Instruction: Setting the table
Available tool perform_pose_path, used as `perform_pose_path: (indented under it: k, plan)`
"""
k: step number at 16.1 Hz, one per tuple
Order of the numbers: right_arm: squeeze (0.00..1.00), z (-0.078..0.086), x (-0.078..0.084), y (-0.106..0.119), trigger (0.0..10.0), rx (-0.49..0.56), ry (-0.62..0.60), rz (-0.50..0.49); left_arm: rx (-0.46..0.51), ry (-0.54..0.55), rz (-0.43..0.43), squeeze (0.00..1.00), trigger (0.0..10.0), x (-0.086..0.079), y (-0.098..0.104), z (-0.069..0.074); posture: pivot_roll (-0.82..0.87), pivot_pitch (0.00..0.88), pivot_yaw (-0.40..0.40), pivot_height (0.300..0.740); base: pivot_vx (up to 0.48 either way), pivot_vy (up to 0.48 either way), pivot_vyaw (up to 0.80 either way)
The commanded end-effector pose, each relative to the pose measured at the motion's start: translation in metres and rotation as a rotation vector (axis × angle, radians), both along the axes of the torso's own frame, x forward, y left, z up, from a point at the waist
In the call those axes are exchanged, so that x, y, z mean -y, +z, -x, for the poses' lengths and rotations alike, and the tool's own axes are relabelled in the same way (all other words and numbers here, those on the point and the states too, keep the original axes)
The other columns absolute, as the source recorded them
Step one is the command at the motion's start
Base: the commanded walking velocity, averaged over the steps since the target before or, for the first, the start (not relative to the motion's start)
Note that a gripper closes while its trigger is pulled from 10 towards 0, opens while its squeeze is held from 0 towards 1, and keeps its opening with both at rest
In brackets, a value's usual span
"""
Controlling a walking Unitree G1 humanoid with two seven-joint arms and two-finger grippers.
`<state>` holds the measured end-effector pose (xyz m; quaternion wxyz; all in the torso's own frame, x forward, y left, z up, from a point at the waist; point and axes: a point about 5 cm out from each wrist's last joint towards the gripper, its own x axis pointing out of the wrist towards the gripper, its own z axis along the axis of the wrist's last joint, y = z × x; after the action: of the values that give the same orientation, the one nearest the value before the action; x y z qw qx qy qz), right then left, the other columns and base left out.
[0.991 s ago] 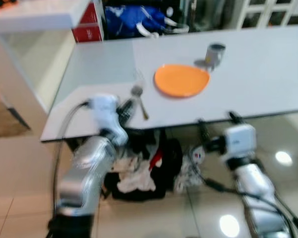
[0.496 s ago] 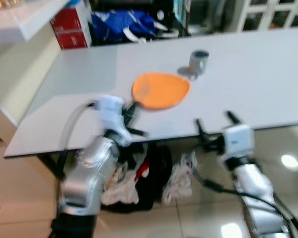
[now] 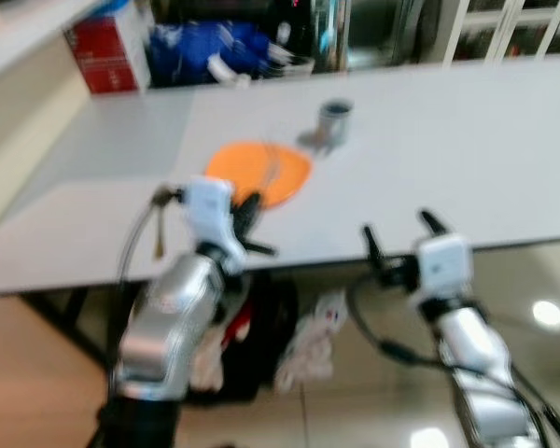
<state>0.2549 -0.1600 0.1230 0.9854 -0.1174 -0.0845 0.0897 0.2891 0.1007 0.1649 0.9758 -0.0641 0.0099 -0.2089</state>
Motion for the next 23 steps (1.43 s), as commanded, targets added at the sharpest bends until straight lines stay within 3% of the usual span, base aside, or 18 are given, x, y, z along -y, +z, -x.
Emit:
perform_pose_path:
  k: [1,6,12,13,15,17,18,19,21,23]
  plan:
    - [0.0,0.0,-0.007,0.002,10.0,0.012,0.023,-0.012,0.019,0.034,-0.019,0.0,0.0,-0.009,0.003,-0.003,-0.16,0.0,0.091,0.722,0.255,-0.405,0.0]
    - [0.0,0.0,-0.006,0.002,10.0,0.008,0.016,-0.012,0.006,0.059,-0.005,0.0,0.0,-0.013,0.003,-0.01,-0.17,0.0,0.097,0.722,0.34,-0.329,0.0]
    - [0.0,0.002,-0.007,0.001,10.0,-0.001,0.019,-0.009,0.003,0.071,-0.008,0.0,0.0,-0.014,0.001,-0.008,-0.17,0.0,0.094,0.722,0.379,-0.291,0.0]
    - [0.0,0.003,-0.006,0.0,10.0,-0.004,0.02,-0.011,-0.004,0.081,0.003,0.0,0.0,-0.017,0.0,-0.008,-0.16,0.0,0.094,0.722,0.379,-0.292,0.0]
    - [0.0,0.004,-0.004,0.001,10.0,0.011,0.006,-0.034,0.008,0.154,-0.014,0.0,0.0,-0.038,-0.012,0.002,-0.17,0.0,0.097,0.722,0.201,0.0,0.0]
    - [0.0,0.005,-0.001,0.001,10.0,0.024,-0.004,-0.049,0.055,0.168,-0.086,0.0,0.0,-0.047,-0.021,0.013,-0.17,0.0,0.096,0.722,0.0,0.0,0.0]
    - [0.0,0.005,0.0,-0.001,10.0,0.031,0.0,-0.053,0.087,0.153,-0.192,0.0,0.0,-0.052,-0.036,0.024,-0.15,0.0,0.083,0.722,0.0,0.0,0.0]
    - [0.0,0.005,0.0,-0.001,10.0,0.033,0.003,-0.051,0.095,0.152,-0.228,0.0,0.0,-0.053,-0.04,0.027,-0.15,0.0,0.083,0.722,0.0,0.0,0.0]
    - [0.0,0.002,-0.001,-0.002,10.0,0.039,-0.001,-0.053,0.214,0.137,-0.456,0.0,0.0,-0.058,-0.049,0.028,-0.14,0.0,0.081,0.722,0.0,0.0,0.0]
    - [0.0,0.0,-0.003,-0.001,10.0,0.047,-0.004,-0.06,0.214,0.168,-0.532,0.0,0.0,-0.065,-0.056,0.024,-0.15,0.0,0.087,0.722,0.0,0.0,0.0]
